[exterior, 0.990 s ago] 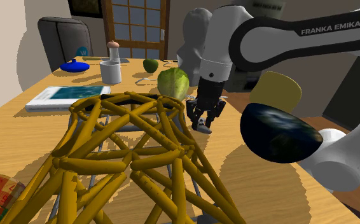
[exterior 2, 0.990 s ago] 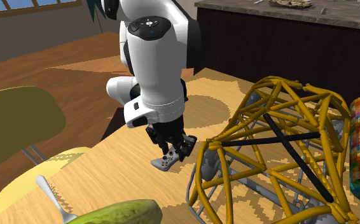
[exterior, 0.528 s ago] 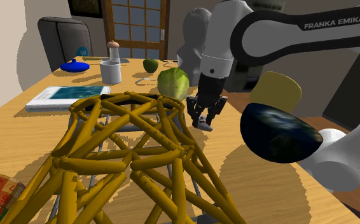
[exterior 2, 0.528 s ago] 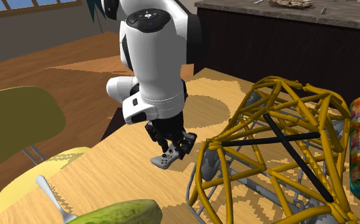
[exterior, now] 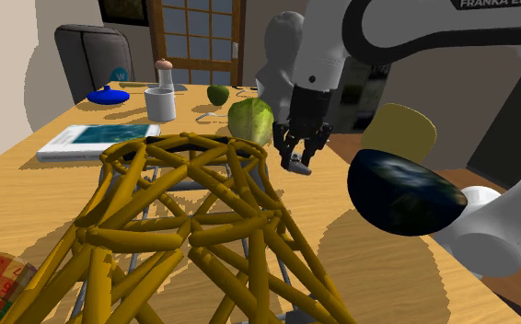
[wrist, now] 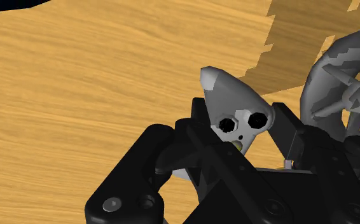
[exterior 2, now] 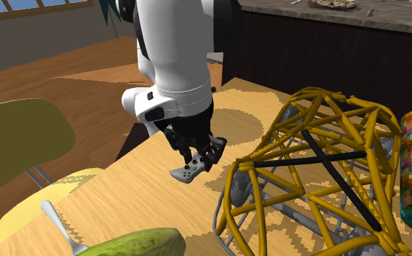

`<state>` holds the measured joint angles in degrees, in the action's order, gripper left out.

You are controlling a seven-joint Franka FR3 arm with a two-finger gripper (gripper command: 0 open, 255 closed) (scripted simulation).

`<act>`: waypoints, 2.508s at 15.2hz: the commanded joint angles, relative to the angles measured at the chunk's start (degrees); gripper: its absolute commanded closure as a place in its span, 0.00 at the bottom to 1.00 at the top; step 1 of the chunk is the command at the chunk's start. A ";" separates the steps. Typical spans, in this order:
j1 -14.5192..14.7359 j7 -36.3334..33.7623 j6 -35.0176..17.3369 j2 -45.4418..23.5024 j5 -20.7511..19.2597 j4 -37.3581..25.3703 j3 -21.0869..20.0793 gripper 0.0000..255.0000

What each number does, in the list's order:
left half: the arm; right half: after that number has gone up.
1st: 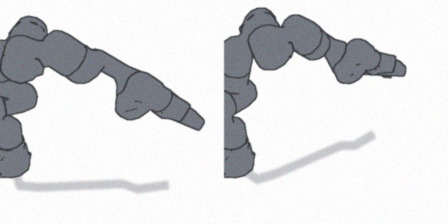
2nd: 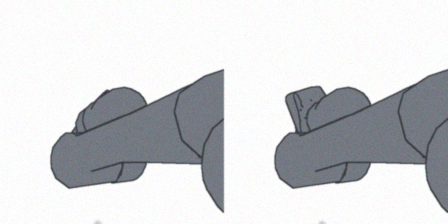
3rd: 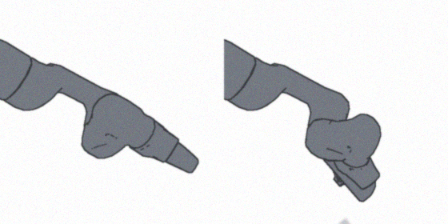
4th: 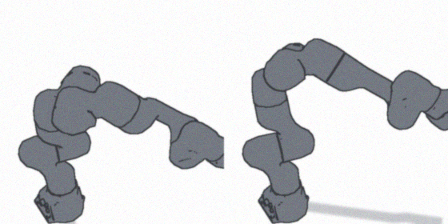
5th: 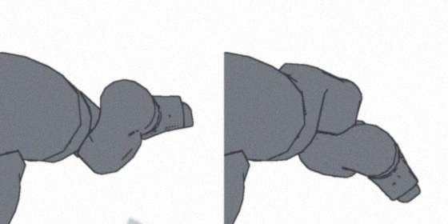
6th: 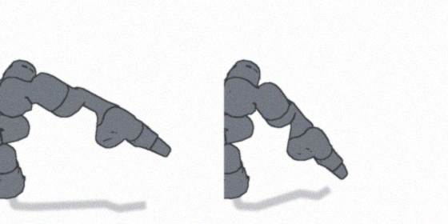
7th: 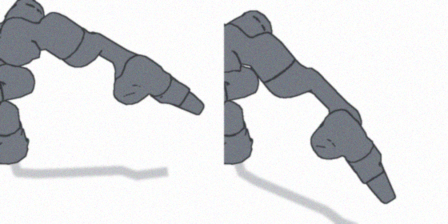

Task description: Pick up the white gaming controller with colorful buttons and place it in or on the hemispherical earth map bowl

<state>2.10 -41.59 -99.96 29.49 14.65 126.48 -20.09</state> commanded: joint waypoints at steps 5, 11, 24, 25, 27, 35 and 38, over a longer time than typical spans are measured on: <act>-0.29 -0.60 4.47 -0.74 -0.58 -5.20 0.46 1.00; -0.56 -1.21 8.88 -1.74 -1.11 -10.62 0.87 1.00; -1.14 -2.86 18.53 -5.48 -2.24 -24.02 1.28 1.00; -1.18 -3.01 19.29 -5.86 -2.33 -25.16 1.28 1.00; -1.26 -3.33 20.83 -6.68 -2.51 -27.50 1.26 1.00; 0.65 -2.61 26.01 7.56 0.30 -18.50 4.09 1.00; 1.66 -2.81 28.86 13.23 1.10 -15.66 5.17 1.00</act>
<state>3.46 -44.51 -72.04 40.81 15.56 109.75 -15.41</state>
